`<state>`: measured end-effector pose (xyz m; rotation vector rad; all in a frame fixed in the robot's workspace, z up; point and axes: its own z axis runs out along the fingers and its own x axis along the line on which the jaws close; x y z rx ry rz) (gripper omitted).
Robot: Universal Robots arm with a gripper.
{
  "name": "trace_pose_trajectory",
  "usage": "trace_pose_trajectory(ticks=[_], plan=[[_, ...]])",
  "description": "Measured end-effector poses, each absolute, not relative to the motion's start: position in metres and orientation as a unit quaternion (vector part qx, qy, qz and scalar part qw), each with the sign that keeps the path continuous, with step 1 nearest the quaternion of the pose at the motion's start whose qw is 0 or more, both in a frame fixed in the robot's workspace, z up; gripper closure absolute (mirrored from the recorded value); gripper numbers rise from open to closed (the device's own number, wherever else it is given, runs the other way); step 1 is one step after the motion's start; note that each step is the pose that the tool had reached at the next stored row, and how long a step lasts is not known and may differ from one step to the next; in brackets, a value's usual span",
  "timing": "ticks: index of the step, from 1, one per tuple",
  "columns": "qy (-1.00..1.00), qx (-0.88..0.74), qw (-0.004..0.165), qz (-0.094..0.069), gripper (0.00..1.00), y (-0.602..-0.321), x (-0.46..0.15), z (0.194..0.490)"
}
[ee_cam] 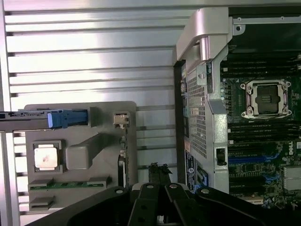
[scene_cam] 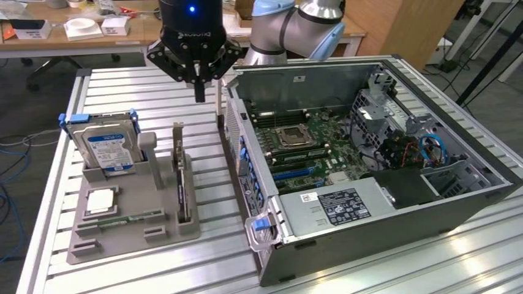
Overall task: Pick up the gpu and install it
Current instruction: 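Reach for the gpu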
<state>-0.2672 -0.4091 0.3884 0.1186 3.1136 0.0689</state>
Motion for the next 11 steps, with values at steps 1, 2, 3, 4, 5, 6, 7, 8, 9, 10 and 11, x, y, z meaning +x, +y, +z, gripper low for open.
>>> trace_pose_trajectory(ticks=[1,2,3,4,5,6,7,8,9,10,11], plan=[[0.999,0.038,0.013,0.022,0.89,-0.4095,-0.2677,0.3883],[0.999,0.038,0.013,0.022,0.89,-0.4097,-0.2684,0.3883],[0.999,0.038,0.013,0.022,0.89,-0.4099,-0.2692,0.3883],[0.999,0.038,0.012,0.022,0.89,-0.4102,-0.27,0.3882],[0.999,0.038,0.012,0.022,0.89,-0.4103,-0.2708,0.3882],[0.999,0.038,0.012,0.022,0.89,-0.4105,-0.2716,0.3881],[0.999,0.038,0.012,0.022,0.89,-0.4106,-0.2723,0.3881],[0.999,0.038,0.012,0.022,0.89,-0.4108,-0.273,0.3881],[0.999,0.038,0.013,0.022,0.89,-0.4109,-0.2738,0.388],[0.999,0.038,0.013,0.022,0.89,-0.411,-0.2744,0.3879],[0.999,0.038,0.013,0.022,0.89,-0.4112,-0.2751,0.3879]])
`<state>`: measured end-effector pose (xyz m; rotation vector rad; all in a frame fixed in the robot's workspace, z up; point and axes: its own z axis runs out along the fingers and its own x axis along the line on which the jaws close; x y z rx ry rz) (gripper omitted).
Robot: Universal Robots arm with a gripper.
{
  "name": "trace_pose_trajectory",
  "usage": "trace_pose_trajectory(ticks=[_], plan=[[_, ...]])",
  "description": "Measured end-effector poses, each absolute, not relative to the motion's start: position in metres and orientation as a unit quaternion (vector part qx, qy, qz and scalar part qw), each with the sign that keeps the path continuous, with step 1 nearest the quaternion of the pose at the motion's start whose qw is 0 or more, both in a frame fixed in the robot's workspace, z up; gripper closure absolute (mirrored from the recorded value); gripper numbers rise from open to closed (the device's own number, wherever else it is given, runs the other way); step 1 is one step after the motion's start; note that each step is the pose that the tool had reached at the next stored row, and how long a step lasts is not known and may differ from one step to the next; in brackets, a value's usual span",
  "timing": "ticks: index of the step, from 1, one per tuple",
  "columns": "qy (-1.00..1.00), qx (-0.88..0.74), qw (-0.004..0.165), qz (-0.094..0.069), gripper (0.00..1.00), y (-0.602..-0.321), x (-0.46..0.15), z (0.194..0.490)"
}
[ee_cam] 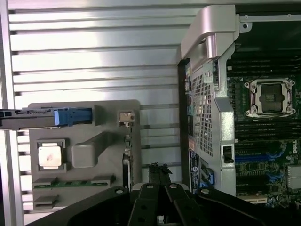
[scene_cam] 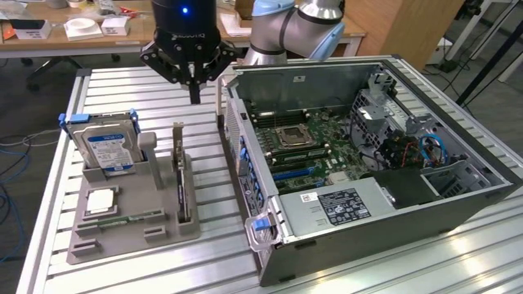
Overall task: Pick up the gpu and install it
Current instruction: 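Reach for the gpu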
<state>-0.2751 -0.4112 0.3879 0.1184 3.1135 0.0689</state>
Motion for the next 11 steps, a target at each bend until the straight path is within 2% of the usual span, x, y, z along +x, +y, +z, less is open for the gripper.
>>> trace_pose_trajectory(ticks=[11], plan=[[0.999,0.038,0.012,0.022,0.89,-0.4127,-0.2821,0.3876]])
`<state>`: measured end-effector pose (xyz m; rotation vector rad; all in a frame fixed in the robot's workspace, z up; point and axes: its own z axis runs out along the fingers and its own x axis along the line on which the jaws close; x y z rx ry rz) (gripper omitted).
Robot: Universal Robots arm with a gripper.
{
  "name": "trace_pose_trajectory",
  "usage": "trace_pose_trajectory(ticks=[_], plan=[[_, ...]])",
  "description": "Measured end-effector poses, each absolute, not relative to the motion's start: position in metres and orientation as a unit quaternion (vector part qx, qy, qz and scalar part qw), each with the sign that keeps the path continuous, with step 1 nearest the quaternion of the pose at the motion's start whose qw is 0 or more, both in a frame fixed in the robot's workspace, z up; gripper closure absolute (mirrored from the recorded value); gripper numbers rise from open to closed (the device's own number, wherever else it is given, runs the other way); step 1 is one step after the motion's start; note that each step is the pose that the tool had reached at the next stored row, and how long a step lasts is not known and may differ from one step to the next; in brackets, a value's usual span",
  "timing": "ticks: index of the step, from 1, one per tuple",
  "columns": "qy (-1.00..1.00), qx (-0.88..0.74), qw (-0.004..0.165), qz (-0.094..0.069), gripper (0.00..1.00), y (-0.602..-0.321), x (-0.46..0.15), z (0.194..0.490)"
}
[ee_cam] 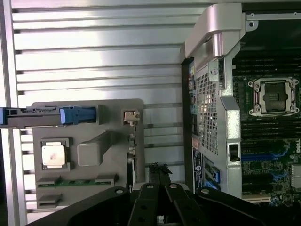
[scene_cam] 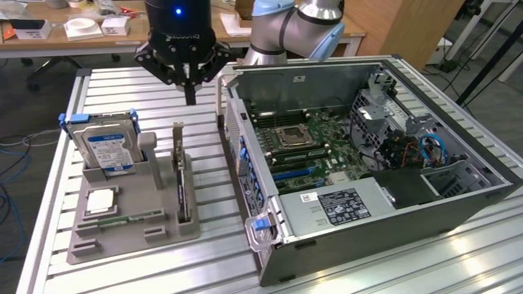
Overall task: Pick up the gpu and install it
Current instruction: 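Reach for the gpu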
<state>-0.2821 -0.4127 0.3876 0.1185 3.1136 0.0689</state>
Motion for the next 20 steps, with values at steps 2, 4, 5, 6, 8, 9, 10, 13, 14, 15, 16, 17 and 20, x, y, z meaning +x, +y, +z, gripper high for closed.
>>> trace_pose_trajectory(ticks=[2,4,5,6,8,9,10,13,14,15,16,17,20], plan=[[0.999,0.038,0.013,0.022,0.89,-0.413,-0.283,0.387],[0.999,0.038,0.013,0.022,0.89,-0.413,-0.285,0.387],[0.999,0.038,0.013,0.022,0.89,-0.413,-0.285,0.387],[0.999,0.038,0.013,0.022,0.89,-0.413,-0.286,0.387],[0.999,0.038,0.013,0.022,0.89,-0.414,-0.287,0.387],[0.999,0.038,0.012,0.022,0.89,-0.414,-0.288,0.387],[0.999,0.038,0.012,0.022,0.89,-0.414,-0.289,0.387],[0.999,0.038,0.012,0.022,0.89,-0.414,-0.291,0.387],[0.999,0.038,0.012,0.022,0.89,-0.414,-0.292,0.387],[0.999,0.038,0.012,0.022,0.89,-0.414,-0.292,0.387],[0.999,0.038,0.013,0.022,0.89,-0.414,-0.293,0.387],[0.999,0.038,0.013,0.022,0.89,-0.414,-0.293,0.387],[0.999,0.038,0.012,0.022,0.89,-0.415,-0.295,0.387]])
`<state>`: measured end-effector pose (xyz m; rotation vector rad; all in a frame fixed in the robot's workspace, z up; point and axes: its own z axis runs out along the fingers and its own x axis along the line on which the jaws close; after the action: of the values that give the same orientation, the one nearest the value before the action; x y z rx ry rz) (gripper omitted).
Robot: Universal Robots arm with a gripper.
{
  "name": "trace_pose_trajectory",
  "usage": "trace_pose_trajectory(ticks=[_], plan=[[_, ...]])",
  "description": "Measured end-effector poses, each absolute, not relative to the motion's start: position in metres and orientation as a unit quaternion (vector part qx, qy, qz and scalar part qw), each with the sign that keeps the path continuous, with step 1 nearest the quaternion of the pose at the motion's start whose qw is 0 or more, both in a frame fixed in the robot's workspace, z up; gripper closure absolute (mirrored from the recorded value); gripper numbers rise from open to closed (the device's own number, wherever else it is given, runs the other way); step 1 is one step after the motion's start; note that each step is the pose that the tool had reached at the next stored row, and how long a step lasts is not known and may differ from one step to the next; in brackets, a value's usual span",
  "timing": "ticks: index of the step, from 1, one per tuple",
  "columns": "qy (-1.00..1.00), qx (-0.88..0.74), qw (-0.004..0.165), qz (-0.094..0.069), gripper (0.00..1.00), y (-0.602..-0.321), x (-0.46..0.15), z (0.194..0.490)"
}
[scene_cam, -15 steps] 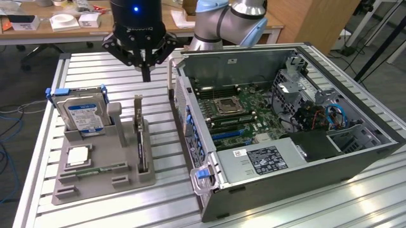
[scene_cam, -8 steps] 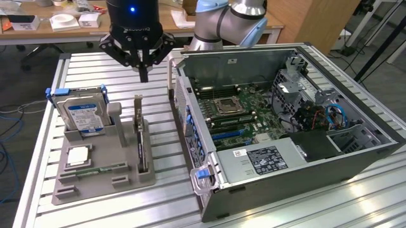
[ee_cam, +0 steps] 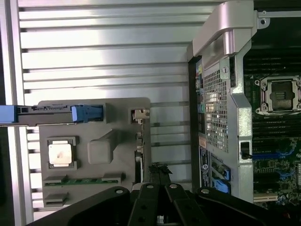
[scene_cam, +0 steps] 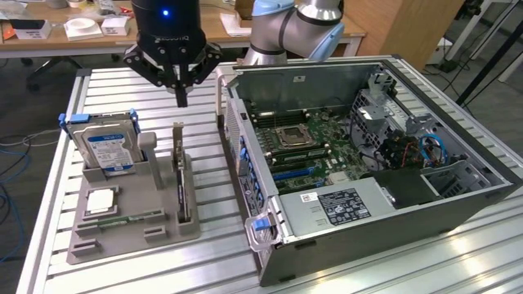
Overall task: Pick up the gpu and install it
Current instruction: 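Reach for the gpu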
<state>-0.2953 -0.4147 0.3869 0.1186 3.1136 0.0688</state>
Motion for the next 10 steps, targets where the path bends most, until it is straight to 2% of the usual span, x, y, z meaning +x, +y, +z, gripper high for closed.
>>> trace_pose_trajectory(ticks=[10], plan=[[0.999,0.038,0.012,0.022,0.89,-0.4156,-0.3015,0.3866]])
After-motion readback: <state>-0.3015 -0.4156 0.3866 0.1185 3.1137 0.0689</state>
